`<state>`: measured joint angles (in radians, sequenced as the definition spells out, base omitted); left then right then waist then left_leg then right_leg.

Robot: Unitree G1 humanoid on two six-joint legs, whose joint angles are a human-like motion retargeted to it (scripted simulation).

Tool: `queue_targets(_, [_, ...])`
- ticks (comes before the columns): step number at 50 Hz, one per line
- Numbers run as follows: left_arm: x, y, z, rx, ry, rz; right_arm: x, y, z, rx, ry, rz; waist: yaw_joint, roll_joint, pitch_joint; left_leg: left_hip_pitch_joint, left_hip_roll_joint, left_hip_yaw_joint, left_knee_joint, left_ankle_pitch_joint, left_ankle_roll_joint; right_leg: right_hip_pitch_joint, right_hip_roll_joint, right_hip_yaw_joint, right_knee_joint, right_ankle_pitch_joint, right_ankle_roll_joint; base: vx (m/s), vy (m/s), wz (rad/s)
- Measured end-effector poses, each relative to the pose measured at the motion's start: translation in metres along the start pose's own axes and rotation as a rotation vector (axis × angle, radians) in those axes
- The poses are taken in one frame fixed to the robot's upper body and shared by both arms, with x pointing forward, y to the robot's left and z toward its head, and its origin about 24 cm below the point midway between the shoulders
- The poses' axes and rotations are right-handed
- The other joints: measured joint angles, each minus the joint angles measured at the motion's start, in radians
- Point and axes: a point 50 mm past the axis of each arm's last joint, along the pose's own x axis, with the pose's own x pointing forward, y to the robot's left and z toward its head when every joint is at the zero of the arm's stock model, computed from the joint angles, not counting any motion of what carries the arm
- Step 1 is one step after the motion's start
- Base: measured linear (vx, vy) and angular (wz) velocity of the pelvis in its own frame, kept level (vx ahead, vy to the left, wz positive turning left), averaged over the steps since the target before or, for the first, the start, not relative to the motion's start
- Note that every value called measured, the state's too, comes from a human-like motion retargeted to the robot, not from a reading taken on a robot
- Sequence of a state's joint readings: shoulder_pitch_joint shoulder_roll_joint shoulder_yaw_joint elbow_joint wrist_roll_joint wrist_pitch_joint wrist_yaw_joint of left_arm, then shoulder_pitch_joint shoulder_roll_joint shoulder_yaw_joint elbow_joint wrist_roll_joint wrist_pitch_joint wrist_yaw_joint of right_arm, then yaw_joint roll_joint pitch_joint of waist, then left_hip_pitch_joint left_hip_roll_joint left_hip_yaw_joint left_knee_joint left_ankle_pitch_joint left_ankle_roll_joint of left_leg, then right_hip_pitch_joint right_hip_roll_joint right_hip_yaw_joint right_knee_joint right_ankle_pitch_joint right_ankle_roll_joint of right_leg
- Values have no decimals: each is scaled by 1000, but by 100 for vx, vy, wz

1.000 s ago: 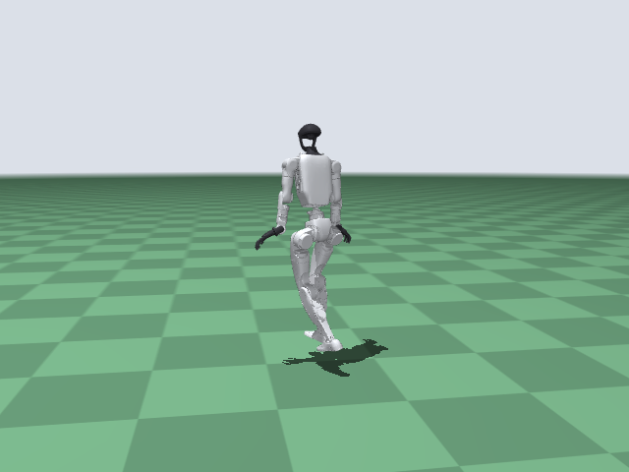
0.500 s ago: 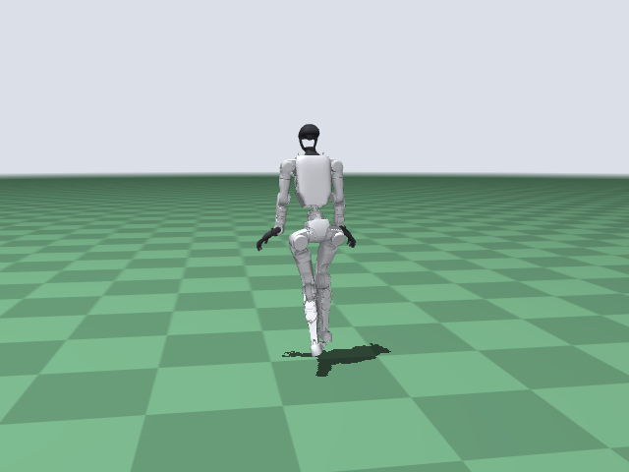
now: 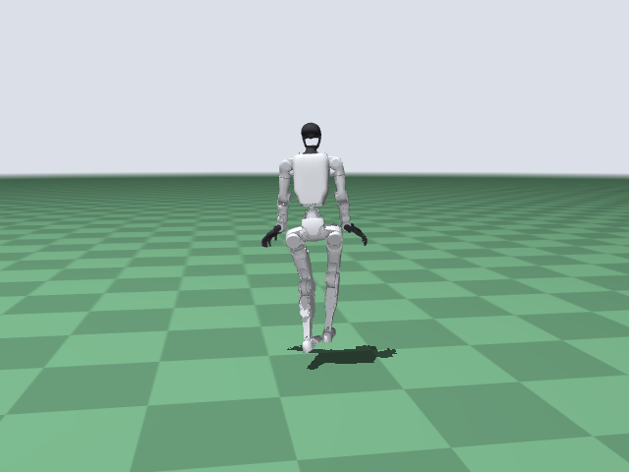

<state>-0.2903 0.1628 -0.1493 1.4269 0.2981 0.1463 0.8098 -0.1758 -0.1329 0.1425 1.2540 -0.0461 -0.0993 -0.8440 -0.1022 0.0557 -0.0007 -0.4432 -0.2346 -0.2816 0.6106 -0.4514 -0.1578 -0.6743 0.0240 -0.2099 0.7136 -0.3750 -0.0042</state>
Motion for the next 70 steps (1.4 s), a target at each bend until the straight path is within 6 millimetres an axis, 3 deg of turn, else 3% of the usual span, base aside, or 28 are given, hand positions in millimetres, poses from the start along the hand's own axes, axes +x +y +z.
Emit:
queue_targets(10, [-13,-15,8,5,-62,-73,6,-15,-19,-23,61,-78,-5,-29,-17,-32,-11,91,-35,67,6,157,-173,-18,214,-220,-33,-23,-6,-48])
queue_targets(18, [-20,-24,5,44,-109,-125,5,-17,-21,-50,46,-90,37,-86,-23,-17,-5,175,-93,122,37,327,-280,-23,201,-248,14,-19,-6,-69])
queue_targets(20, [-17,-21,4,52,-114,-125,5,-15,-17,-54,29,-81,63,-83,-29,-9,34,191,-121,126,40,380,-248,-28,112,-225,23,-13,-8,-92])
queue_targets(23, [-19,-24,-1,66,-112,-131,4,-13,-17,-62,13,-73,74,-102,-25,-50,30,216,-61,119,50,399,-270,-32,105,-245,49,-17,-7,-58])
queue_targets(25, [-14,-19,-1,65,-111,-121,5,-12,-10,-59,-9,-66,98,-82,-35,-58,86,220,-81,119,43,443,-199,-33,-37,-219,45,-9,-11,-86])
queue_targets(30, [-16,-21,-6,75,-112,-119,5,-11,-4,-55,-50,-64,108,-89,-18,-114,102,238,-6,111,41,430,-193,-33,-53,-273,54,-14,-11,-45])
queue_targets(32, [-12,-17,-3,71,-123,-108,8,-12,5,-44,-75,-68,127,-64,-36,-120,157,236,-63,134,26,463,-121,-32,-231,-204,39,-8,-14,-69])
queue_targets(37, [-15,-20,-3,78,-145,-116,10,-15,9,-39,-108,-82,119,-49,-15,-166,200,269,2,135,27,432,-111,-44,-220,-209,41,-14,-12,-18])
queue_targets(42, [-16,-21,2,77,-174,-130,15,-21,10,-36,-117,-101,92,-36,-24,-197,326,441,54,52,144,392,-111,-78,-252,-186,43,-12,-11,15])
queue_targets(44, [-16,-21,3,77,-182,-141,16,-23,8,-40,-114,-102,93,-26,-27,-207,348,454,78,18,158,377,-101,-75,-265,-174,44,-11,-9,-24])
queue_targets(57, [-20,-29,0,59,-196,-240,17,-28,-17,-126,-70,-44,101,83,-35,-182,420,437,324,-147,169,365,22,-51,-327,-113,38,-8,-6,-32])
queue_targets(63, [-23,-32,-6,34,-172,-283,17,-27,-18,-139,-74,-10,86,118,-31,-112,420,424,322,-191,167,382,64,-42,-337,-99,33,-3,-1,-20])
queue_targets(65, [-20,-31,-4,18,-168,-292,21,-27,-12,-132,-82,0,63,95,-20,-43,371,438,222,-177,178,444,48,-34,-431,-65,35,0,0,0])
queue_targets(70, [-25,-36,-11,20,-156,-334,19,-24,-14,-137,-77,39,47,110,-10,-19,393,437,217,-209,187,417,57,-40,-344,-89,34,-3,1,-6])
